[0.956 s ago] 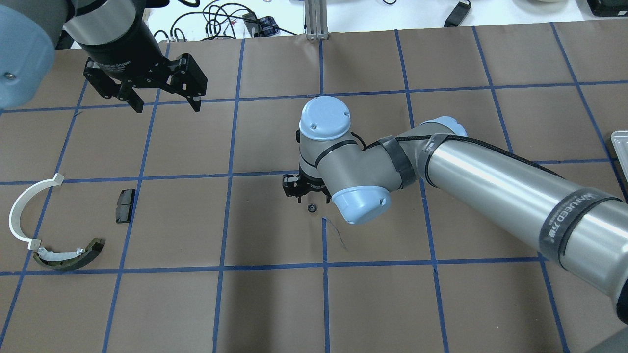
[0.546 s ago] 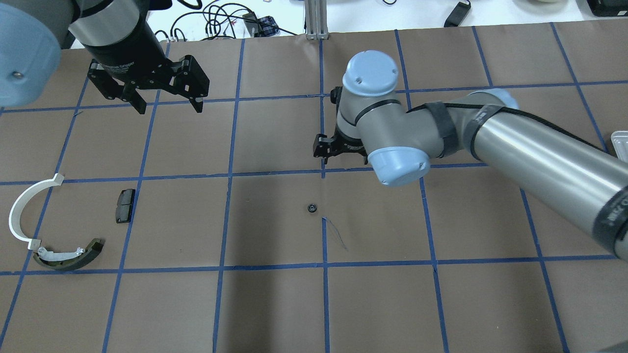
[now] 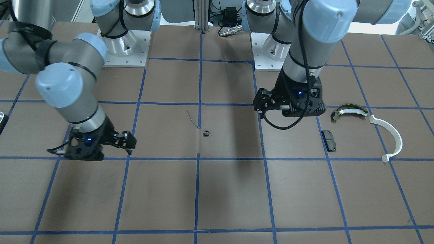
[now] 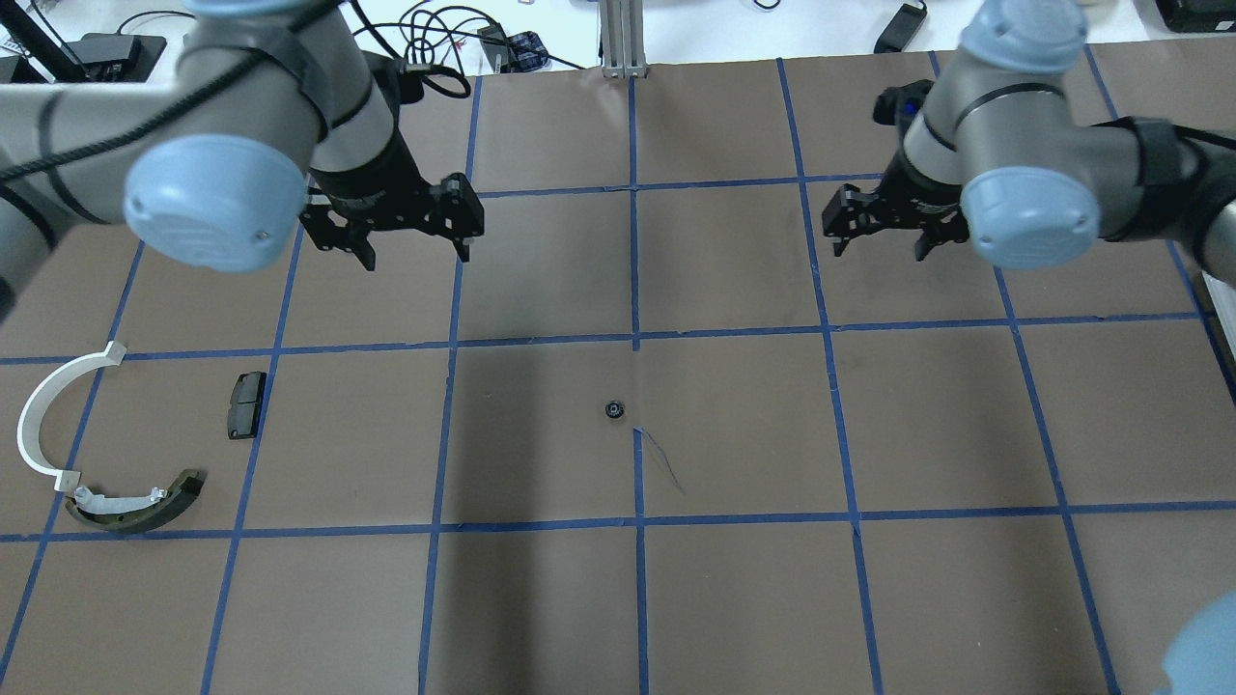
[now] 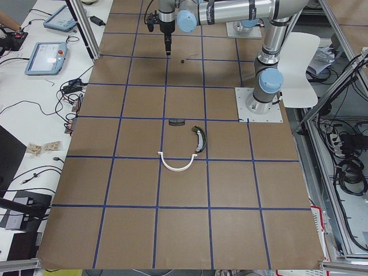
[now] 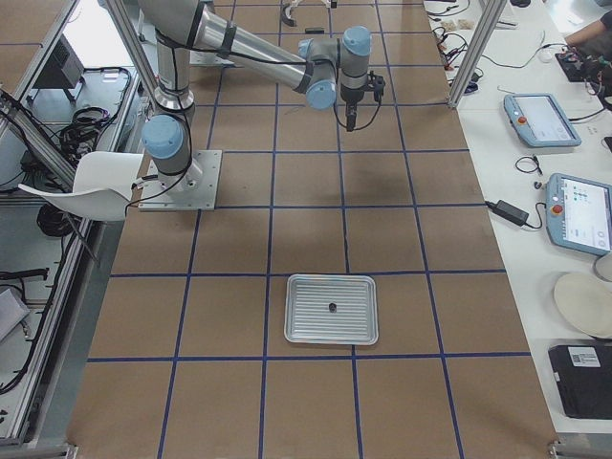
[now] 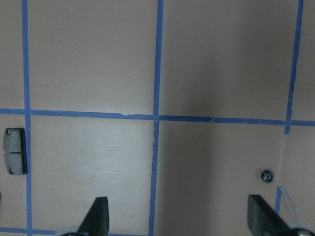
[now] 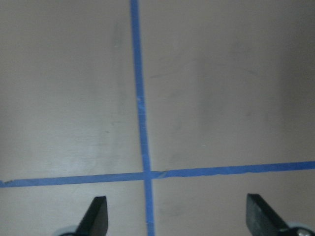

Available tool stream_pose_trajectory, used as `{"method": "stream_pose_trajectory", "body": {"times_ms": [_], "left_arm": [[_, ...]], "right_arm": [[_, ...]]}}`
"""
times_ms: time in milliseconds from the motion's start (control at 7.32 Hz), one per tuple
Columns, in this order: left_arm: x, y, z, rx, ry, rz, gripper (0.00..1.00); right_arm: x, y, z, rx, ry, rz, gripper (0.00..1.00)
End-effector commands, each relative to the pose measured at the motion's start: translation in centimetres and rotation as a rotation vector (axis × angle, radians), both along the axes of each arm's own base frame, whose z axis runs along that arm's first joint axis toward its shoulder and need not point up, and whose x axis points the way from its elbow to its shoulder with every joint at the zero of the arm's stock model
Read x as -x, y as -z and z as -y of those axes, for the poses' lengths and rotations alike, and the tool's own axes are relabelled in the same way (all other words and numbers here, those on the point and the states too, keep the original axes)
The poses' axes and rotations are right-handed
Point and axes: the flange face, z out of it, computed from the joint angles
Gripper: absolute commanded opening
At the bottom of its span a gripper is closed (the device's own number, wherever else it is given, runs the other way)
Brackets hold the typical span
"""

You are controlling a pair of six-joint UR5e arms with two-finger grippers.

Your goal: Place bearing gear from tray to pile

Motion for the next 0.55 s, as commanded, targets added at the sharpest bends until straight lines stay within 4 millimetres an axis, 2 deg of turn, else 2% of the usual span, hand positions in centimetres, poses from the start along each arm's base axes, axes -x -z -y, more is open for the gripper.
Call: {"method": "stream_pose_trajectory", "body": {"times_ms": [0,273,410], "left_arm": [[4.8,7.3,-1.5,0.034,0.007,-0.011,1.00],[8.6,12.2,-2.5,-0.015,0.022,-0.001,1.00],[10.2,14.2,-2.6,-0.014,0.028,0.006,1.00]], "right_arm": [[14.2,-0.7,-1.5,-0.006,-0.053,-0.030,1.00],[23.3,-0.2,-3.8,0.000,-0.178,-0.049,1.00],[27.2,0.0,-5.1,0.001,-0.186,-0.055,1.00]]}}
